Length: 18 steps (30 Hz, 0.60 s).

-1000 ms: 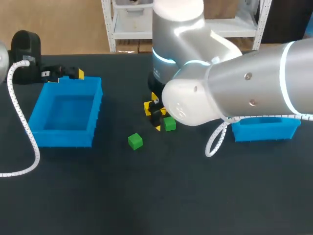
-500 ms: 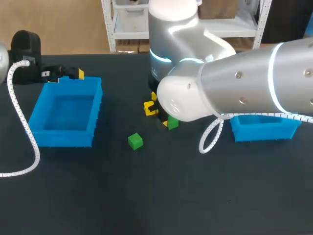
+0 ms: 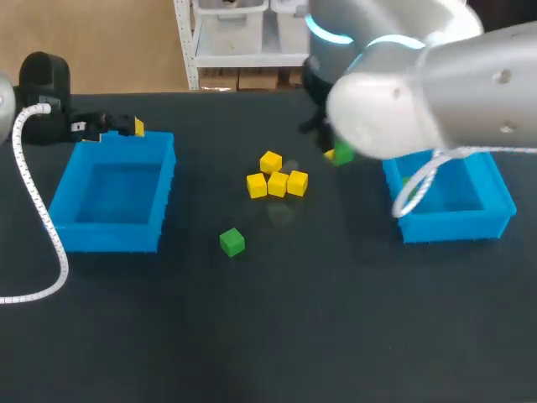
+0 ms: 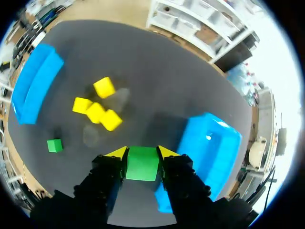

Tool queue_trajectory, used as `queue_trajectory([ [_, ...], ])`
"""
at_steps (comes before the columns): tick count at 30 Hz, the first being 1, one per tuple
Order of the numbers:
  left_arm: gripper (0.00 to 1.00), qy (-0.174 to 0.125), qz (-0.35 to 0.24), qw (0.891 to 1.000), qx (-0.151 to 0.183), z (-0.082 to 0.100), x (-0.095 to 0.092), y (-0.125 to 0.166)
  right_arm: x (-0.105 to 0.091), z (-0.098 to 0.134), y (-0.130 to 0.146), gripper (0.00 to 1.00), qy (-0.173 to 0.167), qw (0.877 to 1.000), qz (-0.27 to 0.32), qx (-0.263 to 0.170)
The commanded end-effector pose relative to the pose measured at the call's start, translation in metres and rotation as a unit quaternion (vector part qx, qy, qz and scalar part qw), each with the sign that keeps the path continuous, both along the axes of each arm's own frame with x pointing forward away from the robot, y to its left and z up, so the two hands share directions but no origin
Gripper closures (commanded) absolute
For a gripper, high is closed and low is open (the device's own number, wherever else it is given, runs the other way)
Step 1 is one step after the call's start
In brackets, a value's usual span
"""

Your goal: Put the green cubes in the right bin and the yellow cubes in the left bin.

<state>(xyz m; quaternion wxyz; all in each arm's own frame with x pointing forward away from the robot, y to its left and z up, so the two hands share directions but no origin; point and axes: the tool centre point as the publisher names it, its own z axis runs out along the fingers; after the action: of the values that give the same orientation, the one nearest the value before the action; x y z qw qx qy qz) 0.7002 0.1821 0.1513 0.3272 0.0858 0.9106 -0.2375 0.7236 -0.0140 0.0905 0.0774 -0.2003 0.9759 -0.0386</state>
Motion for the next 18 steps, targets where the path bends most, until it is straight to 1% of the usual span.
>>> queue_trajectory([
  [1,0.00,-0.003,-0.003,1.000,-0.004,-0.001,0.000,0.002,-0.023,0.014,-0.053,1.00,-0.067,0.997,-0.021,0.029],
  [5,0.00,-0.003,-0.003,1.000,-0.004,-0.001,0.000,0.002,-0.026,0.006,-0.090,1.00,-0.063,0.996,-0.062,0.024],
  [9,0.00,-0.003,-0.003,1.000,-0.004,-0.001,0.000,0.002,-0.029,-0.011,-0.122,1.00,-0.050,0.993,-0.105,0.016],
  [13,0.00,-0.003,-0.003,1.000,-0.004,-0.001,0.000,0.002,-0.030,-0.030,-0.144,1.00,-0.037,0.990,-0.136,0.011],
  [16,0.00,-0.003,-0.003,1.000,-0.004,-0.001,0.000,0.002,-0.026,-0.036,-0.150,1.00,-0.034,0.990,-0.136,0.018],
  [17,0.00,-0.003,-0.003,1.000,-0.004,-0.001,0.000,0.002,-0.024,-0.035,-0.150,0.91,-0.034,0.990,-0.136,0.021],
  [18,0.00,-0.003,-0.003,1.000,-0.004,-0.001,0.000,0.002,-0.023,-0.034,-0.151,0.31,-0.036,0.990,-0.136,0.021],
])
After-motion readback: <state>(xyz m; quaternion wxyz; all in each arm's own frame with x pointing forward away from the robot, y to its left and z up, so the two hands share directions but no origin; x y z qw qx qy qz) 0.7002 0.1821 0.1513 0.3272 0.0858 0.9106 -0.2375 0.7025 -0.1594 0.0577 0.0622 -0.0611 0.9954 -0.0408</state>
